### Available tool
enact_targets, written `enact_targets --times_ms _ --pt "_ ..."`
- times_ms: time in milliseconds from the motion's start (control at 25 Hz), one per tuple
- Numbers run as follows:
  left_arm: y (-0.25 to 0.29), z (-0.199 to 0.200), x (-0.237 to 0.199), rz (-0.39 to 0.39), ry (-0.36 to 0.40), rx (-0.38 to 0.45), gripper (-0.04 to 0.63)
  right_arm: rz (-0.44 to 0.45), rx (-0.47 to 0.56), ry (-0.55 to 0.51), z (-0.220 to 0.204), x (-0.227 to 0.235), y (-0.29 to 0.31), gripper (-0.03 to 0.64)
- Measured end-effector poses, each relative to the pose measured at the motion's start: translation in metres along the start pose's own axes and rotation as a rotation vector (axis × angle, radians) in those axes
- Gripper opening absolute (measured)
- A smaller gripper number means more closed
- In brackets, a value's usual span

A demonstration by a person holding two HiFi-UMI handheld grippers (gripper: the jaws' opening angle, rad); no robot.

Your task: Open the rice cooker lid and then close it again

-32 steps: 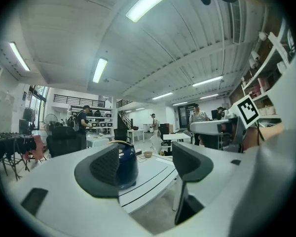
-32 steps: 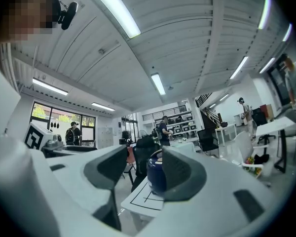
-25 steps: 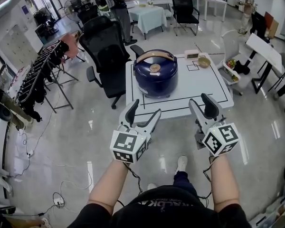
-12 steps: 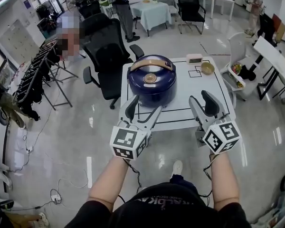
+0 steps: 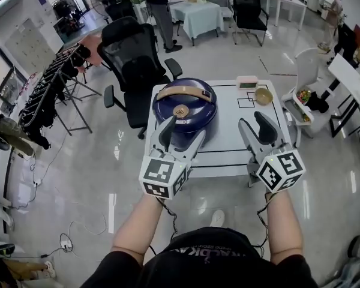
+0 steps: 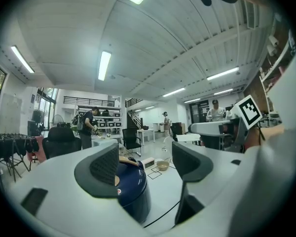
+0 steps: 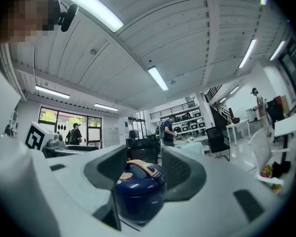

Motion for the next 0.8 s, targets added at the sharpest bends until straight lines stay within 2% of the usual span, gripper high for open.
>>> enact_targets --times_ms 320,800 --pt "0.035 0.01 0.009 0.057 0.008 0.032 0.327 0.054 0.023 -0.002 0.006 0.044 0.021 0.207" --pt "0.043 0.015 -0.001 0.131 0.028 0.027 0.327 0.104 0.032 0.056 0.002 0.062 0.044 0.207"
Point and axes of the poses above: the fingertips, and each gripper's own axes: y forward along the fingers, x to its right, z out of its top, the point moved 7 cm from there along -y, backward along the fingers, and after that the axes turned 11 degrees about -y, right-handed, at the moved point
